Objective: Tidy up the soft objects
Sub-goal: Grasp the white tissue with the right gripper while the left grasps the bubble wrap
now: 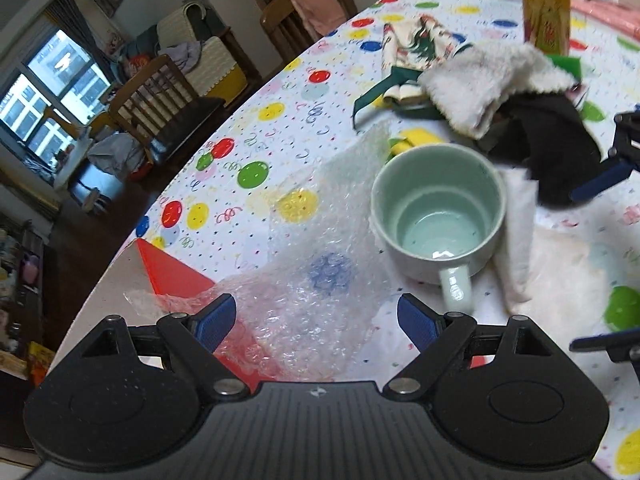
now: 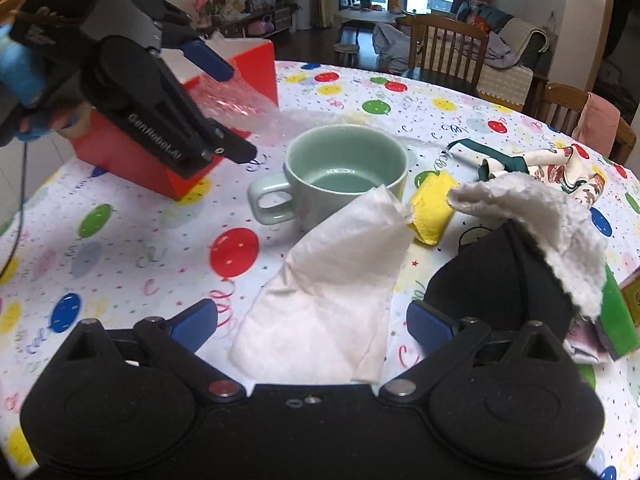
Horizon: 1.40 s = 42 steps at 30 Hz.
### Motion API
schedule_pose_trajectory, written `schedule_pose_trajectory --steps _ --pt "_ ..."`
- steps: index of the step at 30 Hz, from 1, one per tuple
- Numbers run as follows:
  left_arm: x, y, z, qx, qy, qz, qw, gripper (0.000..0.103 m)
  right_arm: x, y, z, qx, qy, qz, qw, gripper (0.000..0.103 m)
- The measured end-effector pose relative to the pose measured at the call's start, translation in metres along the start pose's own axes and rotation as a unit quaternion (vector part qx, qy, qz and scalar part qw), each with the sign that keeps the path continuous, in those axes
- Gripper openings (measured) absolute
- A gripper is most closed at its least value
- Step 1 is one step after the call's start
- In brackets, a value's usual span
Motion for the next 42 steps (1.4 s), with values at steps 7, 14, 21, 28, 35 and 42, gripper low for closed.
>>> schedule_pose_trajectory --steps 7,14,21,28,35,42 --pt "-0.011 0.004 0.003 0.015 0.003 -0.002 0.9999 0.085 -0.029 0.002 -0.013 -0.021 0.008 0.013 1.0 0.097" --pt "-0.017 0.014 0.008 0.059 0.011 0.012 0.9981 0.044 -0.049 -0.002 -0.017 -0.039 0.034 0.031 0.998 0.075" --pt "-0.013 0.021 0.009 0.088 -0.015 0.013 0.9959 0.015 -0.047 -0.009 -0.016 -0.058 0.037 0.049 0.996 0.042" --pt "0.003 0.032 0.007 0.148 -0.046 0.024 0.9876 0.008 -0.023 -0.016 -0.017 -0.083 0.018 0.054 0.995 0.02" --pt "0.029 0.04 0.003 0.205 -0.079 0.047 0.9743 0.006 0.014 -0.026 -0.016 -0.128 0.0 0.038 0.991 0.013" --pt "0.07 0.037 -0.01 0.224 -0.124 0.064 0.9644 0.006 0.059 -0.031 -0.025 -0.149 -0.025 0.02 0.988 0.01"
Point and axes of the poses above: each gripper's, at about its wrist camera, not at the fingertips, and x roughly against the way its jaws point, y to its left, z to its underside, the point moved 6 cm from there along -x, roughly the way its jaws point, and after that the axes turned 8 degrees about z, right-handed, at the moved point
